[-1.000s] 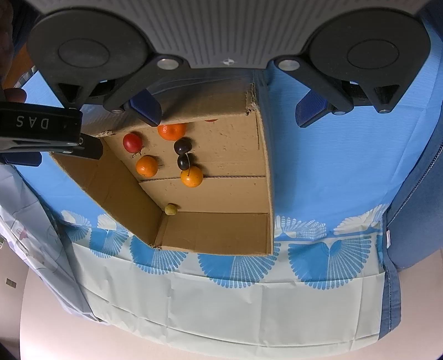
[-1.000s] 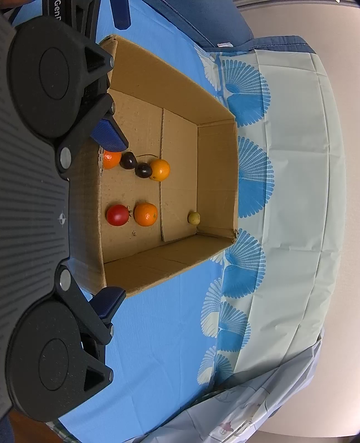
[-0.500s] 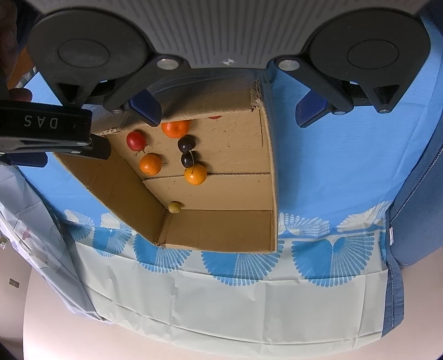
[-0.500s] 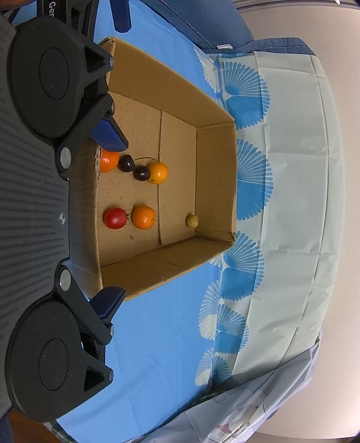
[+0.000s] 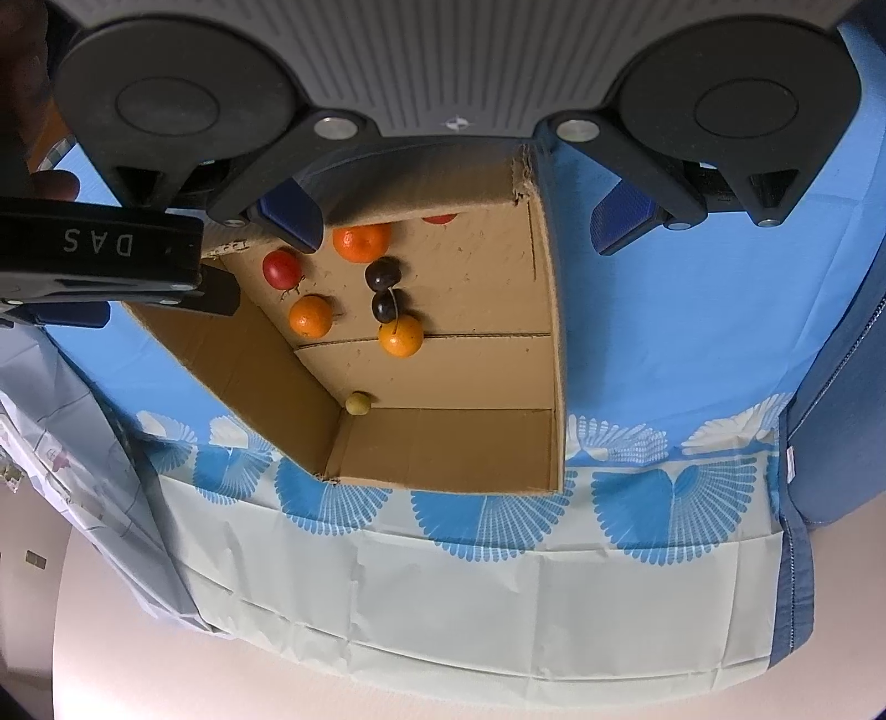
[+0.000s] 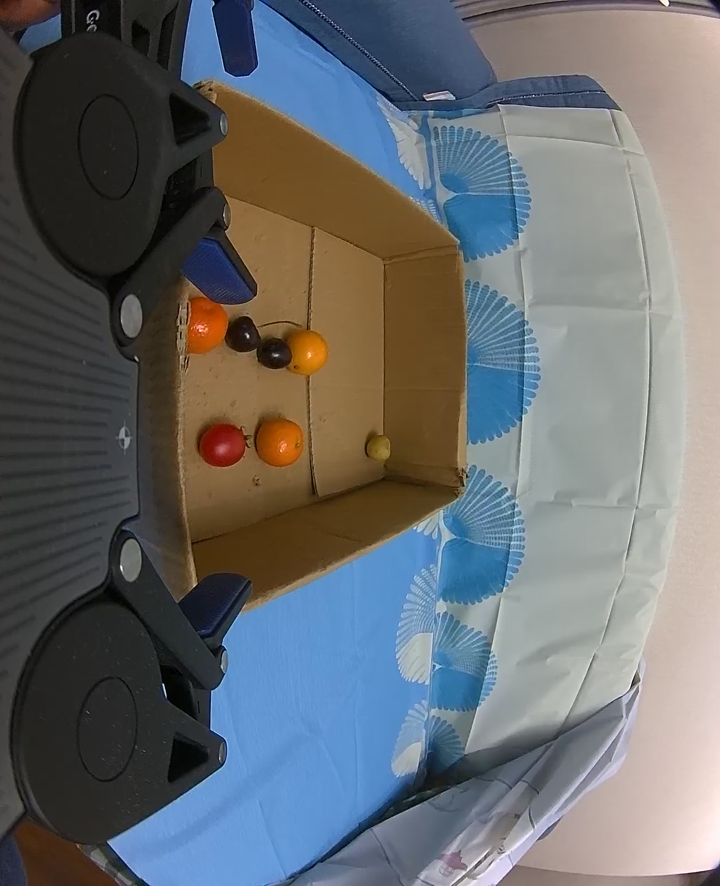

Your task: Organize fruits

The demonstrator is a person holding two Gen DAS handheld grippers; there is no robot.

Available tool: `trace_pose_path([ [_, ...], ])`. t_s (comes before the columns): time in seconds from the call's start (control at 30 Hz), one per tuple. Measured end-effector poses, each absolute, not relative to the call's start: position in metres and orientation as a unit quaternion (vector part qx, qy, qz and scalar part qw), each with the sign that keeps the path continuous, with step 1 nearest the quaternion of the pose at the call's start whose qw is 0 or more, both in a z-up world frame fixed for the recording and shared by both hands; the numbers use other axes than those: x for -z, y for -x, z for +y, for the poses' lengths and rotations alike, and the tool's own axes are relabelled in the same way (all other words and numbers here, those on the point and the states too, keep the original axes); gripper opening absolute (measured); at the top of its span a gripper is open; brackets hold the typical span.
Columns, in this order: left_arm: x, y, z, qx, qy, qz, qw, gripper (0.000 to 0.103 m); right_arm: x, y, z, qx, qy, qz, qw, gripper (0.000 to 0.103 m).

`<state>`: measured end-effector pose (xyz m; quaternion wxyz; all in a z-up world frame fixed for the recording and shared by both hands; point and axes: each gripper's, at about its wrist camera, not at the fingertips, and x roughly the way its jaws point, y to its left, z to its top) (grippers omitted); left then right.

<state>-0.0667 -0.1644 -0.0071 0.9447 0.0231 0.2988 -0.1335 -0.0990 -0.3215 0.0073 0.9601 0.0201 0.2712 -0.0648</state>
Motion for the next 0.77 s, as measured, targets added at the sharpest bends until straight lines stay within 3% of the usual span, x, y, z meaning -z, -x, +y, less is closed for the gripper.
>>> trace_pose_path([
  [0.77, -0.003, 0.049, -0.170, 0.174, 0.008, 0.271, 0.947, 0.103, -0.016, 0.092, -0.346, 0.075, -0.065, 0.242, 0.965, 0.102],
])
